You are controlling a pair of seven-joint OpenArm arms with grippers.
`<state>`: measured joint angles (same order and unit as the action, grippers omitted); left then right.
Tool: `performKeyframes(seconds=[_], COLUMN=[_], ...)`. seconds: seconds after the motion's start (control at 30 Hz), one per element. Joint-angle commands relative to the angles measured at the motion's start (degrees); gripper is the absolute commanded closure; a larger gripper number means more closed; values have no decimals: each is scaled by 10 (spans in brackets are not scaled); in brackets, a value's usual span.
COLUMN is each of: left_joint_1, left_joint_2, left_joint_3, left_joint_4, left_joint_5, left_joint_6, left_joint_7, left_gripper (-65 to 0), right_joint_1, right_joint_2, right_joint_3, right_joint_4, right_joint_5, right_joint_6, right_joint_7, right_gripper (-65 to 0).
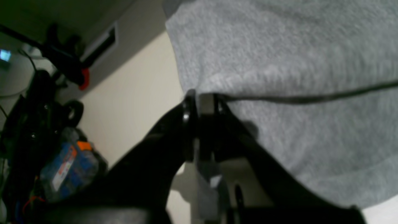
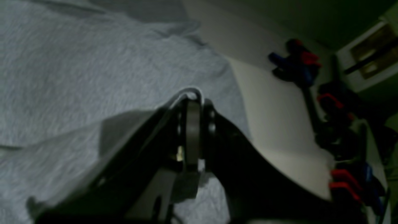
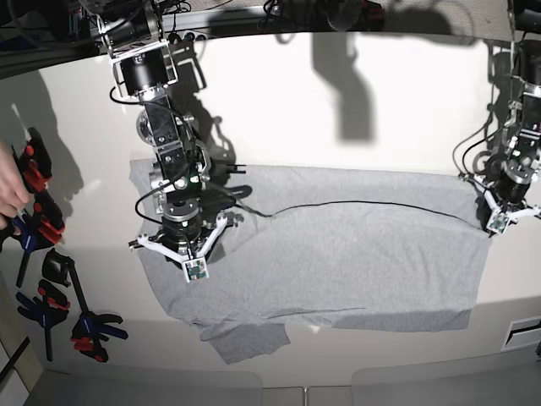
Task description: Fold the T-shirt properly
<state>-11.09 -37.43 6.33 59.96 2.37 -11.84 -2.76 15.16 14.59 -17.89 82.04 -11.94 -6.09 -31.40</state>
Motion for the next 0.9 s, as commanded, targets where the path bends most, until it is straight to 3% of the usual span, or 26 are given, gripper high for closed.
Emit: performKeyframes(seconds=[0.0, 0.1, 0.2, 0.47, 0.67, 0.87], left_joint_1=[-17, -26, -46, -100, -105, -110], left_joint_2=[-7, 7, 18, 35, 35, 35], left_joint_3=[-6, -6, -6, -6, -6, -6], left_joint_4=[7, 1, -32, -132, -136, -144], left_joint_5=[-3, -3, -3, -5, -4, -4], left_joint_6=[7, 7, 7, 7, 7, 7], left_joint_7=[-16, -16, -16, -20, -22, -23], left_gripper=[0, 0, 0, 0, 0, 0], right_joint_1=[20, 37, 61, 131, 168, 201], right_joint_2=[3, 3, 3, 2, -2, -21], right_joint_3=[3, 3, 3, 3, 3, 3], right_joint_4=[1, -33, -75, -158, -230, -322], right_joint_5=[-9, -9, -8, 52, 87, 87], right_joint_6=[-3, -2, 28, 60, 111, 112], right_joint_7=[17, 21, 31, 47, 80, 108], right_gripper=[0, 0, 0, 0, 0, 0])
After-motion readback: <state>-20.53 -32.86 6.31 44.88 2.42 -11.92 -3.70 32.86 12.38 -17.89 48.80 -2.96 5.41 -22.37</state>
